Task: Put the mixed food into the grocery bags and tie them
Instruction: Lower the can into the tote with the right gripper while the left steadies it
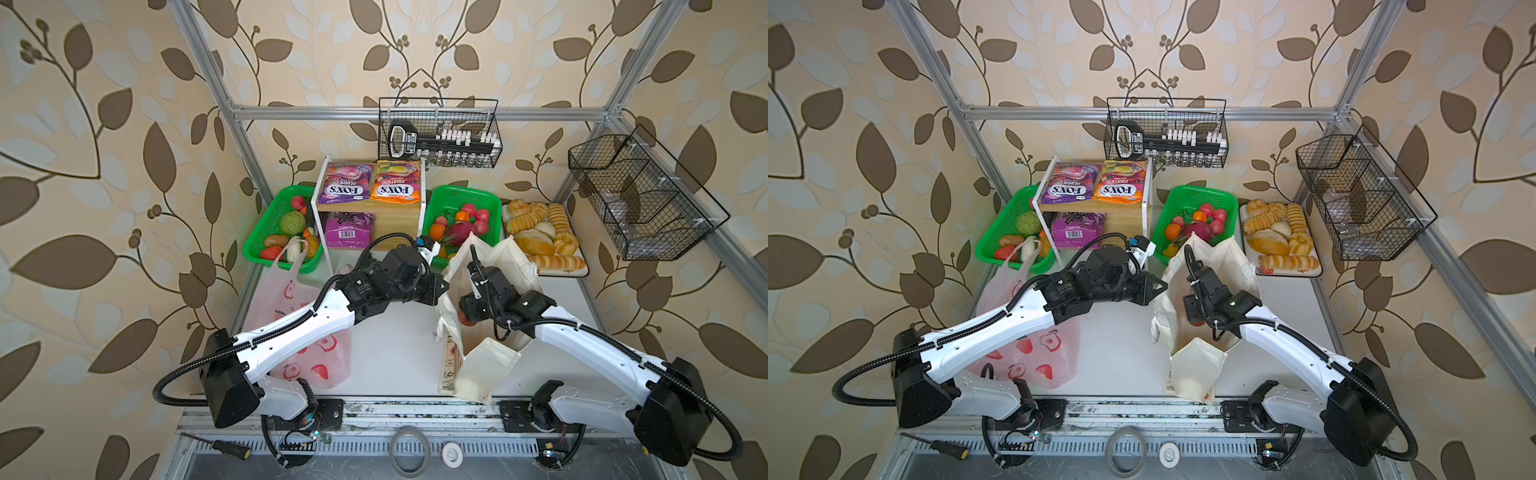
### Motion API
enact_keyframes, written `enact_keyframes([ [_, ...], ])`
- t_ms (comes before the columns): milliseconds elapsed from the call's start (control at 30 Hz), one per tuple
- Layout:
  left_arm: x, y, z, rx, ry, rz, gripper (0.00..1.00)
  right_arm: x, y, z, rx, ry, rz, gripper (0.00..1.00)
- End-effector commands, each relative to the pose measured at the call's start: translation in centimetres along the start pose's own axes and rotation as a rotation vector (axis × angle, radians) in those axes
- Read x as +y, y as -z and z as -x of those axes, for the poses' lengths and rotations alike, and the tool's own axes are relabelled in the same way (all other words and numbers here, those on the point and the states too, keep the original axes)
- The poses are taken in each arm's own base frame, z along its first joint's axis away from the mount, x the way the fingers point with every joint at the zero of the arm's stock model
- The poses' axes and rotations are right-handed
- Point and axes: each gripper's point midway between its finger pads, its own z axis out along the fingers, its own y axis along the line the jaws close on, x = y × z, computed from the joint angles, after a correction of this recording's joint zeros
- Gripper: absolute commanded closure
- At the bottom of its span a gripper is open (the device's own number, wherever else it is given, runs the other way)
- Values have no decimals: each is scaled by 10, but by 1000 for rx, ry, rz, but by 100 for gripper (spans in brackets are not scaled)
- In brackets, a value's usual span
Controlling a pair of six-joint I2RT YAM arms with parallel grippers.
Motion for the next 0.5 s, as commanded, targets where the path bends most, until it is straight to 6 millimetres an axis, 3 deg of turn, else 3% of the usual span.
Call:
enact_keyframes([
  [0, -14, 20, 22, -119, 39, -45, 100, 5, -3, 24, -52, -58, 53, 67],
  [133, -16, 24, 23, -132, 53, -64, 100, -10, -8, 34, -14, -134, 7, 68],
  [333, -18, 18, 14, -91, 102, -96, 100, -21, -14, 59, -165, -149, -95, 68],
  [467, -17, 20, 13, -93, 100, -92, 100, -27, -29, 55, -198, -197, -113, 68],
])
